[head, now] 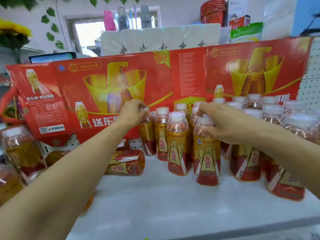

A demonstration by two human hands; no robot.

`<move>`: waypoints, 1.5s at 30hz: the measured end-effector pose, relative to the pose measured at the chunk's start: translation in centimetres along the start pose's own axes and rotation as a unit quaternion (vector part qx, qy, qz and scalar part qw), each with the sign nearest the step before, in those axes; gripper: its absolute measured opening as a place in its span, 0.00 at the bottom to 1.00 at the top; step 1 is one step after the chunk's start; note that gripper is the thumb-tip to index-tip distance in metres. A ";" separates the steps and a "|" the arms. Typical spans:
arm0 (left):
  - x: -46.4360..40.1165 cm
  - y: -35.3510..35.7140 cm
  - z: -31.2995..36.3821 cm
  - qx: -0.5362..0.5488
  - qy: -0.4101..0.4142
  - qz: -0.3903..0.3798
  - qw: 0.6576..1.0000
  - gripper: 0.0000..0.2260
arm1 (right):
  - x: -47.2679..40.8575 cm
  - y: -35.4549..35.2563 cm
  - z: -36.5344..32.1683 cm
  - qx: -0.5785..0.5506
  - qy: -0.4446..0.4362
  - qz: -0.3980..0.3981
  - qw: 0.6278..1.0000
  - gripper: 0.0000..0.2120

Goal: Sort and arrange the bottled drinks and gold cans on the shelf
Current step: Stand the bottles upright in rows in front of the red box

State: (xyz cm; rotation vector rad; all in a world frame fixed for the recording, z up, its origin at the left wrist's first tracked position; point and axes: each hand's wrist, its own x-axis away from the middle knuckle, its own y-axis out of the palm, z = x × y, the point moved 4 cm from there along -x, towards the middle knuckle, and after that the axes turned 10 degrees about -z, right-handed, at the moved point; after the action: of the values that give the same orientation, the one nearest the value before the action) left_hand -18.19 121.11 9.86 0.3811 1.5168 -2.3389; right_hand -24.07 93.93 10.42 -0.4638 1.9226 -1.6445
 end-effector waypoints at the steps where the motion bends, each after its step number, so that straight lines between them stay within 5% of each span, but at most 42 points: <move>1: -0.1 0.3 0.2 0.002 0.005 -0.006 1.000 0.09 | 0.0 0.0 0.1 0.002 0.000 -0.002 1.000 0.19; 10: 0.8 2.5 0.2 -0.051 -0.006 -0.094 0.994 0.26 | 0.1 1.3 0.6 0.027 -0.016 0.028 0.999 0.22; 16: 5.7 2.0 2.4 -0.083 0.035 -0.002 0.996 0.29 | 1.0 2.5 1.0 0.027 -0.051 0.062 0.996 0.35; 22: 13.4 2.3 6.4 -0.163 0.066 0.110 0.978 0.28 | 3.1 4.0 -0.3 -0.015 -0.134 0.212 0.968 0.27; 27: 19.7 2.7 7.2 -0.191 0.040 0.149 0.969 0.25 | 5.0 5.7 -2.8 -0.052 -0.225 0.258 0.938 0.22; 37: 29.2 -2.1 0.0 -0.189 -0.007 0.204 0.961 0.21 | 3.7 10.8 -13.8 -0.213 -0.290 0.115 0.926 0.23; 45: 35.6 -9.0 -8.3 -0.100 -0.049 0.293 0.949 0.18 | 0.4 11.9 -26.2 -0.353 -0.277 -0.003 0.894 0.34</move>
State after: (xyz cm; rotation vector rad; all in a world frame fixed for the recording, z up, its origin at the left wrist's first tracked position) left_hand -53.94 127.73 0.04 0.5628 1.3433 -1.7029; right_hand -39.31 116.42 1.08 -1.0837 1.9842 -0.6313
